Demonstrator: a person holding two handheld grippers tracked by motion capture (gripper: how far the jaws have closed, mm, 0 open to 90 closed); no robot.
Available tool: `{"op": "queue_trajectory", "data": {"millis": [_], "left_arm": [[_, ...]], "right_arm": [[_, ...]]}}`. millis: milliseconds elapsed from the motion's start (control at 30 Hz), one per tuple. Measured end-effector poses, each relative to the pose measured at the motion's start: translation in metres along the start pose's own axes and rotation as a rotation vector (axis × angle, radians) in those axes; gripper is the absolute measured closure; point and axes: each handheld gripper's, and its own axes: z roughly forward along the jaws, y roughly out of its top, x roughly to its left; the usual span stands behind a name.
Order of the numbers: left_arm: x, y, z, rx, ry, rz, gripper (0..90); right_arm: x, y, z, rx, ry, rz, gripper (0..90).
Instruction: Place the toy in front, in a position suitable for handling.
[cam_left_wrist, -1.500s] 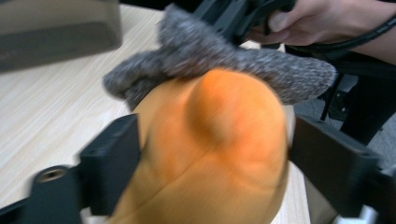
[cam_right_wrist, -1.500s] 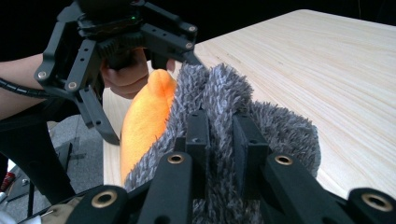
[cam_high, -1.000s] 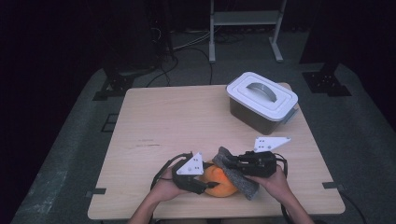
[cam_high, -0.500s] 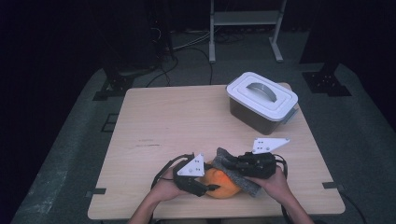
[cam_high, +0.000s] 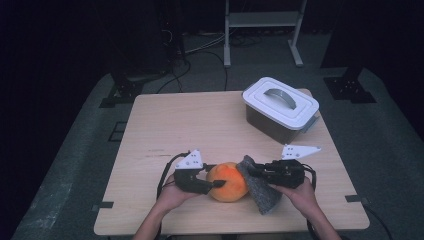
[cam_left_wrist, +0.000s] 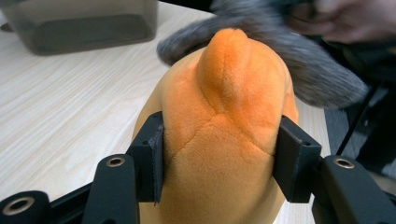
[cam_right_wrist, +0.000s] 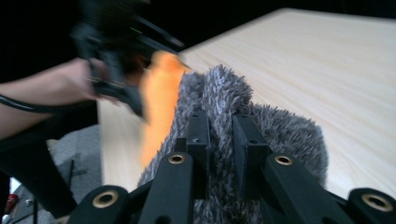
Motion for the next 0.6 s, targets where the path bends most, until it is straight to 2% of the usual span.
{"op": "queue_trajectory", "data": {"millis": [33, 100, 200, 367, 433, 533, 600], "left_arm": [[0.0, 0.0, 0.0, 0.0, 0.001, -0.006, 44.2], [0.001, 0.0, 0.0, 0.007, 0.006, -0.013, 44.0], [0.003, -0.001, -0.002, -0.002, 0.004, -0.033, 43.8], [0.005, -0.001, -0.002, -0.014, -0.001, -0.067, 43.6], [0.006, -0.001, -0.003, -0.025, -0.007, -0.074, 44.3], [0.007, -0.001, -0.002, -0.037, -0.01, -0.092, 44.6], [0.007, 0.0, -0.002, -0.037, -0.009, -0.095, 44.7]], "right_arm": [[0.004, 0.002, 0.002, -0.011, 0.012, -0.024, 77.4], [0.01, 0.003, 0.008, 0.013, -0.007, -0.054, 77.4], [0.001, -0.001, 0.009, 0.014, -0.007, -0.015, 77.6], [-0.012, -0.008, 0.005, 0.048, -0.069, 0.023, 77.5], [-0.007, -0.005, 0.004, 0.024, -0.072, -0.001, 77.6], [0.003, 0.004, 0.003, -0.046, -0.018, -0.021, 77.6], [0.007, 0.007, 0.007, -0.028, -0.021, -0.043, 77.4]]}}
